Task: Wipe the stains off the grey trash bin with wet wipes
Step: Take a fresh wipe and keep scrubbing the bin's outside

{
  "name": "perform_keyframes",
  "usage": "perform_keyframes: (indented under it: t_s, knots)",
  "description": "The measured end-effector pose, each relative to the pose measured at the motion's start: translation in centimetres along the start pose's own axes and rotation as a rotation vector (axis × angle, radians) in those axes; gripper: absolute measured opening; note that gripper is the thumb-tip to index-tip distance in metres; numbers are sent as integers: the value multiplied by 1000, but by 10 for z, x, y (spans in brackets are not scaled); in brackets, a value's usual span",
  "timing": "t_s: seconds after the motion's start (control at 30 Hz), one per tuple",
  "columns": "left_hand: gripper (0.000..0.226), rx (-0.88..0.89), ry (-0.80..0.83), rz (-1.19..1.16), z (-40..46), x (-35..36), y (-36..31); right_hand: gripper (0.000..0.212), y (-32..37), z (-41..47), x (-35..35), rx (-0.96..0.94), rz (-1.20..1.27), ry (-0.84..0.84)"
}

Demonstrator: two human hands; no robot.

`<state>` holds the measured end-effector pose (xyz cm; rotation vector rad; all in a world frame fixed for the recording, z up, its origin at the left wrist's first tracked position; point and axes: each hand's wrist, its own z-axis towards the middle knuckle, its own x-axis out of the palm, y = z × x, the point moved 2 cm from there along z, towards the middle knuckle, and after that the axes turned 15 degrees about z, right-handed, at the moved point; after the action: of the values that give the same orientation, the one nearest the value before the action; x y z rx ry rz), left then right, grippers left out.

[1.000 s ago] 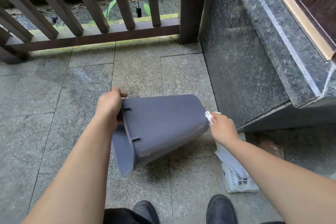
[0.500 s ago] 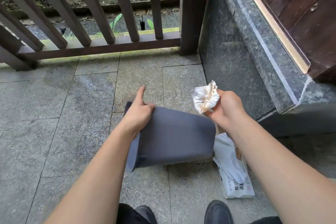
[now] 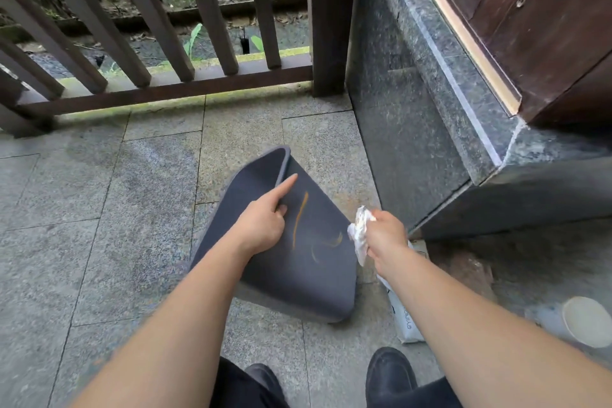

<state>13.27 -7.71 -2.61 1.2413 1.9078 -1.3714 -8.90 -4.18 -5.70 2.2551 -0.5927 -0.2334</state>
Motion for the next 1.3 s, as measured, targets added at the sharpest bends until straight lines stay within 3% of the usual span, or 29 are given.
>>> perform_keyframes:
  t_s: [0.23,0.3,0.47,0.6,0.77,0.87,1.0,1.17,1.23,1.3]
  knots:
    - [60,-146,-59,-250,6,-14,12,9,-18,23,-8,-83,-144,-52]
    - [60,-186,-82,-261,7,-12,14,22,-23,26,-19,-118,-356,-94]
    - [61,-300,-92,-344,15,-3,19,41,-34,25,-12,-66,-741,149]
    - [61,-368,-139,-327,16,-2,21,37,-35,-2,19,-58,-680,294]
    - [61,-348,-143,-341,16,2,15,36,-36,-80,96,-486,-552,594]
    - [60,-373,-149,-367,13,4,17,40,-43,-89,92,-631,-570,624]
    - [57,-384,-144,-367,7,4,25,42,-60,-56,51,-632,-658,479]
    - [50,-352,-166,-367,0,5,19,41,-78,-14,14,-264,-845,114]
    - [46,-334,-161,-420,-2,5,16,41,-74,-15,18,-235,-892,91]
    - [45,-330,-160,-430,-3,2,16,43,-64,-29,41,-396,-852,210]
